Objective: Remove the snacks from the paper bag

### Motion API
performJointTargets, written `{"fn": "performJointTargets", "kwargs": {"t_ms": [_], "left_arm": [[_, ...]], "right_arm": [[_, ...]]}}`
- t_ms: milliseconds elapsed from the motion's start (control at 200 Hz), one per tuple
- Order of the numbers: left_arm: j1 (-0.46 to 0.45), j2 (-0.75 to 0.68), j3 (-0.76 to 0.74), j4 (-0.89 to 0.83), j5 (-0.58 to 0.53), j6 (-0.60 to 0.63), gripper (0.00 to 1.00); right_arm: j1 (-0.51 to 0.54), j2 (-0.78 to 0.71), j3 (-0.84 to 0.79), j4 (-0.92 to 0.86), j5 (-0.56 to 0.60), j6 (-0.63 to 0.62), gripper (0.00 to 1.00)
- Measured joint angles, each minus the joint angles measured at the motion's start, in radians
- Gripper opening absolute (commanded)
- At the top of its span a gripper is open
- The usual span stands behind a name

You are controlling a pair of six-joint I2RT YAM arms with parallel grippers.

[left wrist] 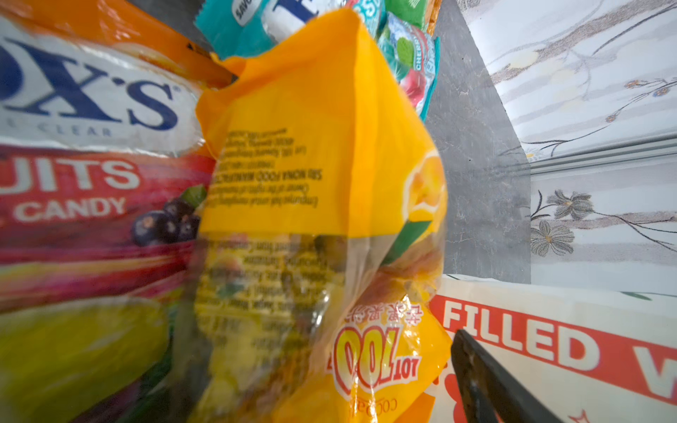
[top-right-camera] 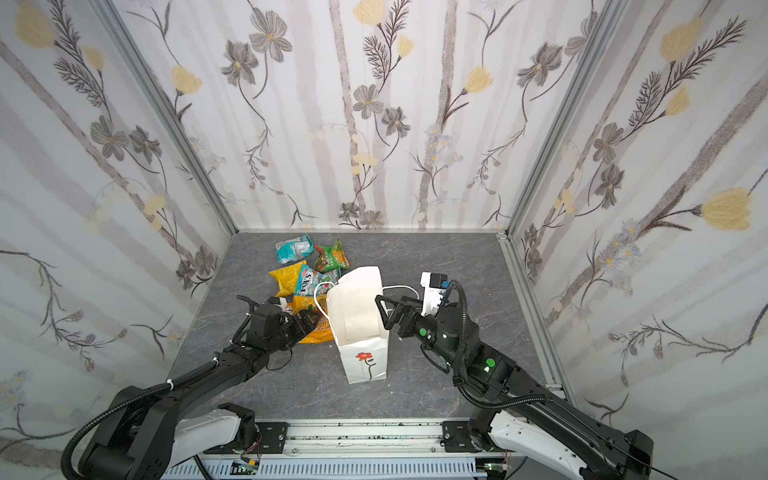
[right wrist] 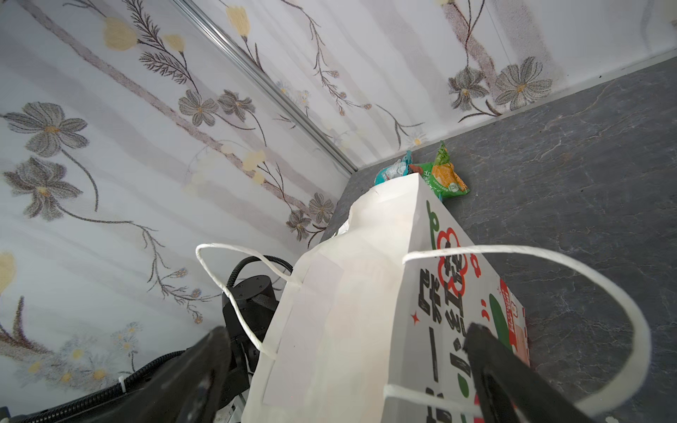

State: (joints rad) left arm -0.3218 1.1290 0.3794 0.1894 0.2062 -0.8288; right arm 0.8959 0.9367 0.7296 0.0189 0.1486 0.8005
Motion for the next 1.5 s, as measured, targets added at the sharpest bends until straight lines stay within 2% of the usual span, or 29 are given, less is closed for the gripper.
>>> {"fn": "performJointTargets", "kwargs": {"t_ms": [175,275,445,535,650,829,949,1059,1239,1394,1499], "left_arm": [[0.004,-0.121,0.056,-0.156,-0.046,0.04,1.0],[0.01,-0.196,0.089,-0.239,-0.074,0.07,1.0],[0.015,-0.317,0.183,-0.374,-0.127,0.113,1.0],[0.016,-0.383,0.233,-0.432,-0.184,0.146,1.0],[0.016,-0.447,0.256,-0.457,-0.323,0.206,1.0],[0.018,-0.483,0.099,-0.342,-0.643,0.344,1.0],[0.031,-0.414,-0.034,-0.175,-0.803,0.471,1.0],[0.04,-0.289,-0.07,-0.031,-0.861,0.591,1.0],[0.043,-0.073,-0.098,0.258,-0.824,0.706,1.0],[0.051,0.141,-0.118,0.502,-0.778,0.774,1.0],[0.053,0.212,-0.071,0.528,-0.736,0.805,1.0]], "right_arm": [[-0.026,-0.015,0.048,-0.054,0.031,-0.022,0.99],[-0.051,-0.024,0.066,-0.072,0.05,-0.029,0.99],[-0.158,-0.038,0.089,-0.112,0.085,-0.062,0.99],[-0.253,-0.039,0.089,-0.122,0.093,-0.083,0.99],[-0.421,-0.027,0.069,-0.122,0.108,-0.128,0.99],[-0.712,0.042,-0.048,-0.083,0.123,-0.193,0.99],[-0.856,0.119,-0.142,-0.007,0.125,-0.223,0.99],[-0.902,0.219,-0.216,0.114,0.129,-0.275,0.99],[-0.924,0.383,-0.233,0.286,0.13,-0.393,1.0],[-0.919,0.482,-0.294,0.565,0.139,-0.513,1.0],[-0.919,0.51,-0.357,0.686,0.138,-0.571,1.0]]}}
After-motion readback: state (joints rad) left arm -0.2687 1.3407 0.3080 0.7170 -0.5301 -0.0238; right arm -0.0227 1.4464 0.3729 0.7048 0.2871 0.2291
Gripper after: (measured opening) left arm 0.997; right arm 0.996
